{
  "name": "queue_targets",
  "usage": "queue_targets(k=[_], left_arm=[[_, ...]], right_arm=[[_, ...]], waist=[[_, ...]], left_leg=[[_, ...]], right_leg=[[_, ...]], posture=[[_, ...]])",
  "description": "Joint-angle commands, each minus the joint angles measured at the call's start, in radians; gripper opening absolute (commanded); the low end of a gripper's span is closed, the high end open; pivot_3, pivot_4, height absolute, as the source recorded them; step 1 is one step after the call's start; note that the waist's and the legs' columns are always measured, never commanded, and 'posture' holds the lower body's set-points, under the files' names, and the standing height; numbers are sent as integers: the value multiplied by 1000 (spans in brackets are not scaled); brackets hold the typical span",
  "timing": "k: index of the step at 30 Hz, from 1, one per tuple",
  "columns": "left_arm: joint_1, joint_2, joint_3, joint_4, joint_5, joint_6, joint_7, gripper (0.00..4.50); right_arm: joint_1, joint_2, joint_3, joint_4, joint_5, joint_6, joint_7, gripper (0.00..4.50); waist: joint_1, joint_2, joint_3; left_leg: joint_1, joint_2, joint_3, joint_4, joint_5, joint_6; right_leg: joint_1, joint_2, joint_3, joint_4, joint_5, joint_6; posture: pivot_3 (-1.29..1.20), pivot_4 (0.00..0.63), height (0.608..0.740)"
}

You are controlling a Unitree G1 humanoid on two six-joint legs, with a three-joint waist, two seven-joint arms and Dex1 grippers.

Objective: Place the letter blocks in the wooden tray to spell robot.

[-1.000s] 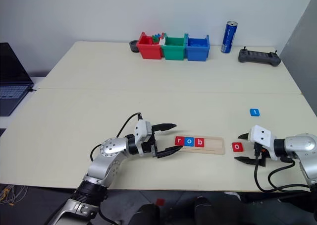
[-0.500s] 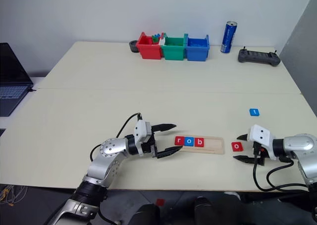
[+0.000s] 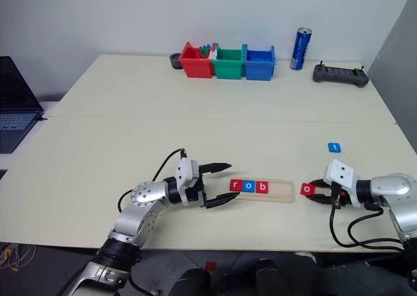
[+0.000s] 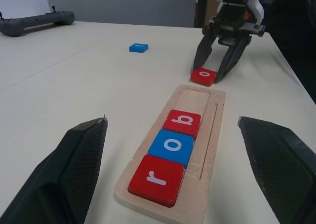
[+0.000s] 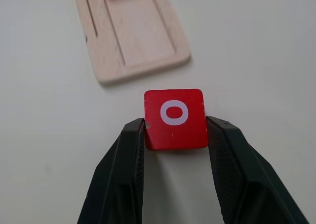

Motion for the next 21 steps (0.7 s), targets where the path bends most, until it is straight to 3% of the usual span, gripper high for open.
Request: queue_targets(k=[1, 21], left_arm=[[-3, 5, 6, -25, -7, -7, -4, 4500], [-9, 10, 13, -24, -5, -9, 0, 4500]], right_arm=[[-31, 12, -24, -122, 55, 64, -12, 1442], [-108, 114, 124, -108, -37, 46, -34, 1442]], waist=[[1, 0, 0], [5, 0, 0]], left_leg=[[0, 0, 0, 0, 0, 0], [-1, -1, -1, 0, 0, 0]], right_leg=[[0, 0, 0, 0, 0, 0], [0, 0, -1, 1, 0, 0]], posture=[[0, 150, 740], [0, 150, 740]])
